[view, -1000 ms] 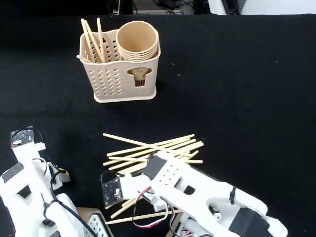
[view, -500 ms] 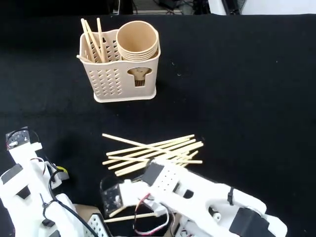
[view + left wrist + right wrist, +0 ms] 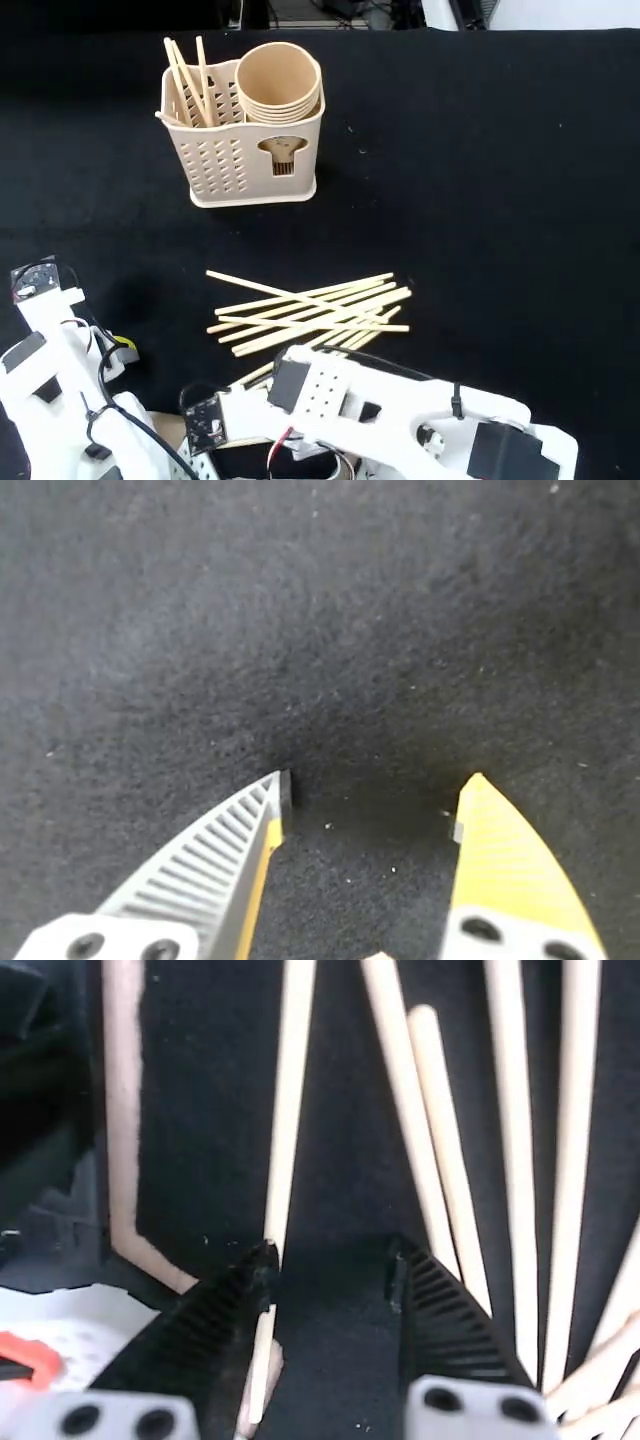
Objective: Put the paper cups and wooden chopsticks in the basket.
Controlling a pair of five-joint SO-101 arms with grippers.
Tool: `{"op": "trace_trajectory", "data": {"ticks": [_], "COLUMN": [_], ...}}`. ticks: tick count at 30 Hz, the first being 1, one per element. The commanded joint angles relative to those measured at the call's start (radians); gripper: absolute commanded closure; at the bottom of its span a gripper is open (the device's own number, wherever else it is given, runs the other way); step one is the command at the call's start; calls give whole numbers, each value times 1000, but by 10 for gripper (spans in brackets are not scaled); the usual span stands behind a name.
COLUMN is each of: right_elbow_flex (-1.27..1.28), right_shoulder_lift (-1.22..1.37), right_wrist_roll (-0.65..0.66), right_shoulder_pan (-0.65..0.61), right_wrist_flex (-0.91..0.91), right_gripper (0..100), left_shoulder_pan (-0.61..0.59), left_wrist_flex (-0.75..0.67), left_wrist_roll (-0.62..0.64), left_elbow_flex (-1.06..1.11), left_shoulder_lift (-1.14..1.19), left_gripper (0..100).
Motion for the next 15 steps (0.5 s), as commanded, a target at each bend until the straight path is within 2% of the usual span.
{"op": "trace_trajectory", "data": {"ticks": [1,7,15], "right_elbow_flex": [-45,-39,58], "right_shoulder_lift": [-4,4,5], "right_wrist_roll": [-18,-69,-94], "right_shoulder_pan": [-52,-144,-106], "right_wrist_flex": [9,-12,-157], "right_gripper": [802,801,803], "left_shoulder_pan": [24,25,24], "left_wrist_flex": [-46,-48,-48], "left_wrist_roll": [20,20,20], "left_elbow_flex": [1,5,5], "left_shoulder_lift": [-8,-8,-8], "left_gripper": [719,719,719]}}
